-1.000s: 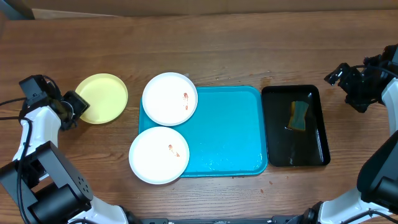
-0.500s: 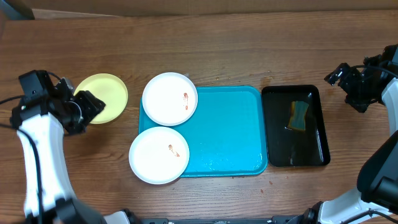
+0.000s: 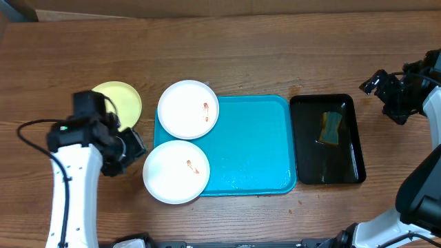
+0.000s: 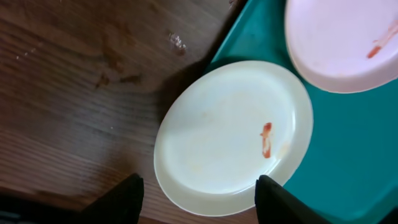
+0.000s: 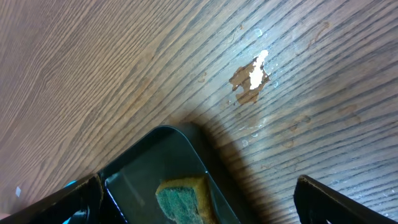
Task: Clean dirty plates on tray and stack at the side
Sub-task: 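Reach the left gripper to the rim of the lower white plate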
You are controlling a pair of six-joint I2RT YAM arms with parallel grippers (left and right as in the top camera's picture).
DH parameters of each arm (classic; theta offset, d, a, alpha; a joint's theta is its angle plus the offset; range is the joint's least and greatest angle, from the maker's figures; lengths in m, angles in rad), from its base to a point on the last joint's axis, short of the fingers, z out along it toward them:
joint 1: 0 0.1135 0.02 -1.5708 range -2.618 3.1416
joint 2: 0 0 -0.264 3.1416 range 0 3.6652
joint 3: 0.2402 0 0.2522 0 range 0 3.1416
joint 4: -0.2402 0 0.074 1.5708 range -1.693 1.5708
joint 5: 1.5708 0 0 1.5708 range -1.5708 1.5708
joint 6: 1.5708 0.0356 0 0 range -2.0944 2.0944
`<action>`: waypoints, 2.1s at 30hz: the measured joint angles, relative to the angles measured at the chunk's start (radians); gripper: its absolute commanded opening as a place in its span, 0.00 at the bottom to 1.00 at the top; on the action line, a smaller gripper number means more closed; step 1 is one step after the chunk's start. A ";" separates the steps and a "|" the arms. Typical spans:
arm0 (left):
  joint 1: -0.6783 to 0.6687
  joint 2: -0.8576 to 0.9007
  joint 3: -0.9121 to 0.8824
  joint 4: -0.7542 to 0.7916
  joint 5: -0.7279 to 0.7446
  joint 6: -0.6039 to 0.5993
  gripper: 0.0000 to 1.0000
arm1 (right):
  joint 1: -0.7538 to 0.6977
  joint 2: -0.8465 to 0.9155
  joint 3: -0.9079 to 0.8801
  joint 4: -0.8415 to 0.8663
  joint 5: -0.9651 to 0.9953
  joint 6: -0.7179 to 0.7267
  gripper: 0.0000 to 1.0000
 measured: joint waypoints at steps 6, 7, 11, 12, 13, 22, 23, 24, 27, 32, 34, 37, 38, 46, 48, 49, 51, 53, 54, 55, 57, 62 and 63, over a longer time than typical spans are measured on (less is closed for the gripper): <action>-0.078 0.000 -0.092 0.065 -0.059 -0.048 0.60 | 0.000 0.000 0.000 0.000 0.000 -0.001 1.00; -0.082 0.000 -0.105 0.069 -0.066 -0.051 0.60 | 0.000 0.000 0.000 -0.001 0.000 -0.002 1.00; -0.085 0.000 -0.172 0.073 -0.089 -0.065 0.61 | 0.000 0.000 0.000 0.000 0.000 -0.001 1.00; -0.085 0.000 -0.190 0.081 -0.093 -0.068 0.61 | 0.000 0.000 0.000 0.000 0.000 -0.001 1.00; -0.085 0.000 -0.203 0.089 -0.093 -0.070 0.61 | 0.000 0.000 0.000 0.000 0.000 -0.001 1.00; -0.087 0.000 -0.278 0.114 -0.066 -0.091 0.56 | 0.000 0.000 0.000 0.000 0.000 -0.001 1.00; -0.087 0.000 -0.285 0.115 -0.061 -0.091 0.57 | 0.000 0.000 0.000 0.000 0.000 0.000 1.00; -0.092 0.000 -0.292 0.115 -0.059 -0.091 0.56 | 0.000 0.000 0.000 0.000 0.000 0.000 1.00; -0.100 0.000 -0.321 0.119 -0.053 -0.092 0.56 | 0.000 0.000 0.000 0.000 0.000 -0.001 1.00; -0.100 0.000 -0.386 0.150 -0.034 -0.111 0.49 | 0.000 0.000 0.000 0.000 0.000 -0.001 1.00; -0.100 0.000 -0.408 0.162 -0.021 -0.121 0.42 | 0.000 0.000 0.000 0.000 0.000 -0.001 1.00; -0.100 0.000 -0.437 0.173 -0.010 -0.130 0.20 | 0.000 0.000 0.000 0.000 0.000 -0.001 1.00; -0.100 0.000 -0.445 0.179 -0.003 -0.125 0.14 | 0.000 0.000 0.000 0.000 0.000 0.000 1.00; -0.104 0.000 -0.446 0.183 0.081 -0.116 0.04 | 0.000 0.000 0.000 0.000 0.000 -0.001 1.00; -0.114 0.000 -0.445 0.181 0.116 -0.116 0.04 | 0.000 0.000 0.000 0.000 0.000 -0.001 1.00; -0.125 0.000 -0.441 0.177 0.128 -0.114 0.04 | 0.000 0.000 0.000 0.000 -0.001 -0.001 1.00; -0.150 0.000 -0.427 0.182 0.145 -0.113 0.04 | 0.000 0.000 0.000 0.000 0.000 -0.001 1.00; -0.190 0.000 -0.401 0.209 0.153 -0.113 0.04 | 0.000 0.000 0.000 0.000 0.000 0.000 1.00; -0.210 0.000 -0.388 0.232 0.156 -0.113 0.04 | 0.000 0.000 0.000 0.000 0.000 -0.001 1.00; -0.241 0.000 -0.370 0.270 0.159 -0.113 0.04 | 0.000 0.000 0.000 0.000 0.000 -0.001 1.00; -0.295 0.000 -0.347 0.354 0.165 -0.116 0.04 | 0.000 0.000 0.000 0.000 0.000 -0.001 1.00; -0.464 0.006 -0.325 0.600 0.140 -0.156 0.04 | 0.000 0.000 0.000 0.000 0.000 -0.001 1.00; -0.498 0.014 -0.324 0.635 0.124 -0.180 0.04 | 0.000 0.000 0.000 0.000 0.000 -0.001 1.00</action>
